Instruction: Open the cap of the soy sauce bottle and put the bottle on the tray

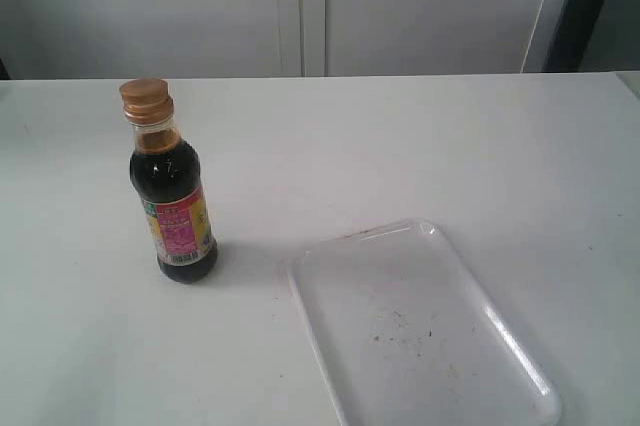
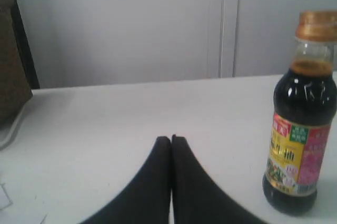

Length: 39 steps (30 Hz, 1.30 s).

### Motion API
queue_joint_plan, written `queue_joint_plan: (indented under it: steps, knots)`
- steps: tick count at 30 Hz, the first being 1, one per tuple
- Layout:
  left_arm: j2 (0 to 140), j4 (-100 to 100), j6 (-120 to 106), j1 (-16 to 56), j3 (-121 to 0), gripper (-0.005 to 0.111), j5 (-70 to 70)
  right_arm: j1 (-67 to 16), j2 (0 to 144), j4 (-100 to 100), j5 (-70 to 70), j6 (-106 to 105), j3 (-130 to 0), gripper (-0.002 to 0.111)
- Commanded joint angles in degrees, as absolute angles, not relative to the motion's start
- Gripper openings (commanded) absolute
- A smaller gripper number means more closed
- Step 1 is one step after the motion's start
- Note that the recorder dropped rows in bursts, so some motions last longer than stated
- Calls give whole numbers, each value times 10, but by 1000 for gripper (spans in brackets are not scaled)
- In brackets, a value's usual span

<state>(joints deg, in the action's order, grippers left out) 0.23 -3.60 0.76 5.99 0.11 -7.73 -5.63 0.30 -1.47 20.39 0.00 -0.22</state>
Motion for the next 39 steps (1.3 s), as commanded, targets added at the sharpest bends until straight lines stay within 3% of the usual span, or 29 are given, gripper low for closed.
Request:
queue_joint_plan:
  steps: [1, 10, 22, 39]
  knots:
    - [0, -44, 28, 58, 0, 0, -155, -52, 0, -16, 200, 0, 0, 0]
    - [13, 9, 74, 58, -45, 0, -202, -52, 0, -16, 200, 0, 0, 0]
    - [329, 265, 276, 58, -193, 0, -367, -52, 0, -16, 200, 0, 0, 0]
    - [545, 402, 391, 59, -294, 0, -527, -52, 0, -16, 200, 0, 0, 0]
